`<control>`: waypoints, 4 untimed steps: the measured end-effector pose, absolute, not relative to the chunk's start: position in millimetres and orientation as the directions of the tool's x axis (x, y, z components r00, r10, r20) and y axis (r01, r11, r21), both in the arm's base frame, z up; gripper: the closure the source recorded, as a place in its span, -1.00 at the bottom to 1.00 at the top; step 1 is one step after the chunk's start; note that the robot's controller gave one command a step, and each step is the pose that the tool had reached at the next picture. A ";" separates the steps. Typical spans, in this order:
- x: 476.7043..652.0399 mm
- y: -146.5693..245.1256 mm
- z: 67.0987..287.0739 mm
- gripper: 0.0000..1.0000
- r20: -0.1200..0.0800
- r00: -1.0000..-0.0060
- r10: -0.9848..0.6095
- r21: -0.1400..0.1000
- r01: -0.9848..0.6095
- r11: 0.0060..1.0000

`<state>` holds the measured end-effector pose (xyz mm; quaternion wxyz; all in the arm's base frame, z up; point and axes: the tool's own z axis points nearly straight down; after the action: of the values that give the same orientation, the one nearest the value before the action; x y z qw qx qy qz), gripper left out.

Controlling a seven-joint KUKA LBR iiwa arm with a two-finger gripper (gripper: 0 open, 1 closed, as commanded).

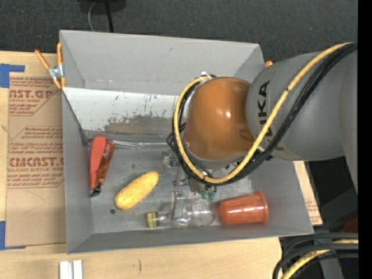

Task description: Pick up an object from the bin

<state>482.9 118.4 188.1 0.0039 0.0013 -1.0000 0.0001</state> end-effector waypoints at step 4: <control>534.3 170.7 69.6 1.00 -0.009 -0.994 -0.110 0.003 -0.110 0.994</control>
Offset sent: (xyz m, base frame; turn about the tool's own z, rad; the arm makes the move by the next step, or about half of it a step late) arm 0.0424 0.0506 -0.0914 -0.0760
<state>534.3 170.7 69.6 -0.0043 0.0549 -0.9985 -0.0015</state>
